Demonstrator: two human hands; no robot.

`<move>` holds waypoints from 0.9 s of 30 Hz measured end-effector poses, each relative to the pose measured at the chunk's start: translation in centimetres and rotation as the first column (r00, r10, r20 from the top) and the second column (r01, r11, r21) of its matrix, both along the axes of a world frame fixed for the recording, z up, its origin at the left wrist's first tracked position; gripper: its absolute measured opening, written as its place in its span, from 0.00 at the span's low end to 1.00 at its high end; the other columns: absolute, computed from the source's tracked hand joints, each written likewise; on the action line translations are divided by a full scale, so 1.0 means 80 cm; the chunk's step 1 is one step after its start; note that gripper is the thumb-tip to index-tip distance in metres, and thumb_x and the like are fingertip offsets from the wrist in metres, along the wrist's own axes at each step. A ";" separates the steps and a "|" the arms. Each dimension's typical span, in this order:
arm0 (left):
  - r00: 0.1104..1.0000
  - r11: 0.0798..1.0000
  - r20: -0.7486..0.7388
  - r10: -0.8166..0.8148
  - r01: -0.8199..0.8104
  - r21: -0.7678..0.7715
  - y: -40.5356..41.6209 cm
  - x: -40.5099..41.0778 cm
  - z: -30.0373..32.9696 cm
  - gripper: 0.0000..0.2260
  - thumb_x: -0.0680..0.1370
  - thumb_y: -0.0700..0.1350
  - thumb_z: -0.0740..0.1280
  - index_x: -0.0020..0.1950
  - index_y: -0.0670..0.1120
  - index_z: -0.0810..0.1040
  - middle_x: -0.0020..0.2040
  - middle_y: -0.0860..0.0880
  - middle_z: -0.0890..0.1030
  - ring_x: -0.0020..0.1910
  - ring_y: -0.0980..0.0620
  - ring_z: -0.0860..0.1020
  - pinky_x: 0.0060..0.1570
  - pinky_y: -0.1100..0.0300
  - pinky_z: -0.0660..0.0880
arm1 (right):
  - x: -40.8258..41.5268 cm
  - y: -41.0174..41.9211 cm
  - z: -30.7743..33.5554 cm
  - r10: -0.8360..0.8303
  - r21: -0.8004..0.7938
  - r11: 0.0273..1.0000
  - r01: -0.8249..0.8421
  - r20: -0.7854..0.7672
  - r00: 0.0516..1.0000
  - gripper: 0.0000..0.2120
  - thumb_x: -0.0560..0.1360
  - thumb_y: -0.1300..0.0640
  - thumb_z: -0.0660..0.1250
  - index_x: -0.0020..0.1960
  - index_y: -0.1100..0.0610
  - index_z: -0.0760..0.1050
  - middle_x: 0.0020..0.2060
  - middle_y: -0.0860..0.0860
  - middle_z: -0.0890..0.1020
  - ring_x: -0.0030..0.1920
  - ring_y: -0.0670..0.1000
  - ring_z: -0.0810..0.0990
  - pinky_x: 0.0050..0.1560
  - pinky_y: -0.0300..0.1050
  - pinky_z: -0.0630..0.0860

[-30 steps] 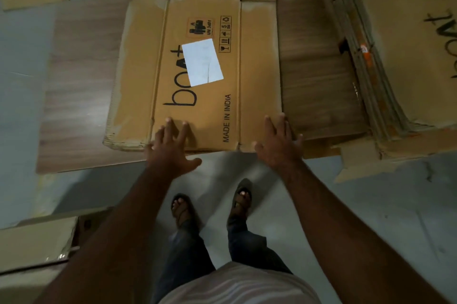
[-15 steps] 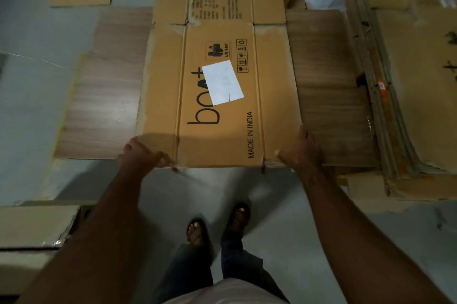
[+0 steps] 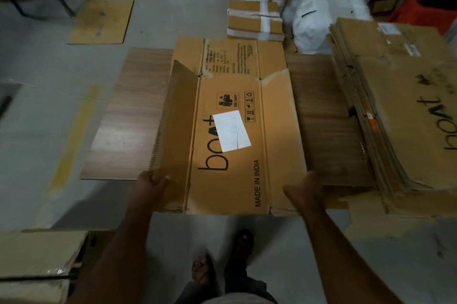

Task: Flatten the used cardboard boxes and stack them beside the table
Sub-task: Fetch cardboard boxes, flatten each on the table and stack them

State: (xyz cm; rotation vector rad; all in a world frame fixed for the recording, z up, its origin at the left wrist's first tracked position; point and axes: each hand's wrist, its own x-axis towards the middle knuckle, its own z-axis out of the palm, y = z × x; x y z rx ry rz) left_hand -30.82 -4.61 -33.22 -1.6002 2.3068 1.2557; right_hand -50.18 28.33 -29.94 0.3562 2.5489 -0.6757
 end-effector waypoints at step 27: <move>0.800 0.971 -0.598 -0.042 -0.108 -0.212 0.158 -0.086 0.190 0.40 0.73 0.72 0.64 0.67 0.39 0.78 0.53 0.32 0.84 0.53 0.31 0.82 0.54 0.42 0.77 | 0.012 0.073 0.202 -0.091 -0.044 0.995 0.088 -0.751 0.654 0.26 0.76 0.58 0.71 0.70 0.58 0.66 0.58 0.60 0.80 0.55 0.61 0.82 0.50 0.51 0.78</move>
